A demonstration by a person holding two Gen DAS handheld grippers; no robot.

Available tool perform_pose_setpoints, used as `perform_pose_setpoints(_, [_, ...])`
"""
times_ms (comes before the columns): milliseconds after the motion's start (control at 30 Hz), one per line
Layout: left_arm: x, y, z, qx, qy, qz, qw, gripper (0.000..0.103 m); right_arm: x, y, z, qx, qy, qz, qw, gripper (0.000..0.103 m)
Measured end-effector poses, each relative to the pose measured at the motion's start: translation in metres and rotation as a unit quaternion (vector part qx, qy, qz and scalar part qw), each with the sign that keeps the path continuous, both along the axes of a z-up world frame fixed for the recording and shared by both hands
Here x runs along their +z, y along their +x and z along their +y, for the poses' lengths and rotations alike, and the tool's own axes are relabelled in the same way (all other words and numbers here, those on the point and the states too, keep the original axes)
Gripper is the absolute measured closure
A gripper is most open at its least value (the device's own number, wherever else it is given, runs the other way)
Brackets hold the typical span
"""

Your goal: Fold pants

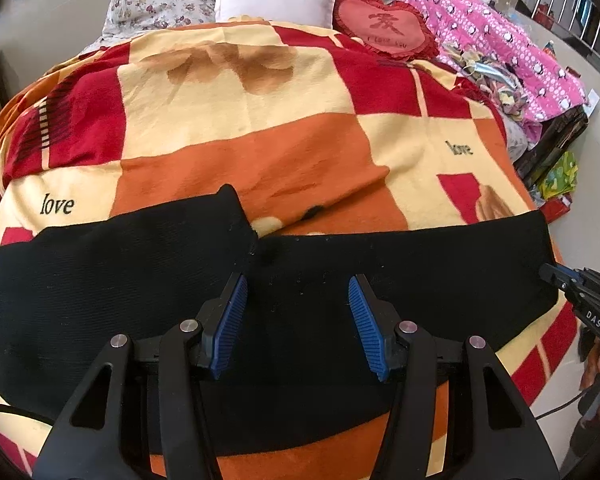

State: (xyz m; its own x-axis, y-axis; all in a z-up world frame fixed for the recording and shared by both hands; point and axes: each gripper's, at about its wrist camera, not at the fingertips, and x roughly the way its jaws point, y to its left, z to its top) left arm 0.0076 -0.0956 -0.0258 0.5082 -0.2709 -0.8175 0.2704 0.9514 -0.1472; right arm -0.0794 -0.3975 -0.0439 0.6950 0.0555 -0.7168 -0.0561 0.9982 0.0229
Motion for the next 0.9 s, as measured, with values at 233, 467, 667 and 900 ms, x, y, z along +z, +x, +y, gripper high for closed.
perform_pose_setpoints(233, [-0.006, 0.001, -0.004, 0.006, 0.019, -0.01, 0.9998, 0.05, -0.007, 0.011, -0.011, -0.032, 0.001, -0.006, 0.999, 0.095])
perform_pose_setpoints(467, [0.0, 0.002, -0.001, 0.014, 0.022, -0.024, 0.9994, 0.05, 0.032, -0.002, 0.0, -0.002, 0.053, -0.068, 0.996, 0.08])
perform_pose_setpoints(667, [-0.004, 0.01, 0.009, 0.032, 0.033, -0.023, 0.9987, 0.05, 0.014, 0.02, 0.035, 0.027, 0.032, -0.045, 0.998, 0.069])
perform_pose_setpoints(900, [-0.012, 0.012, 0.006, 0.025, 0.045, -0.029, 0.9982, 0.041, -0.018, 0.039, 0.043, 0.005, -0.003, 0.0, 1.0, 0.068])
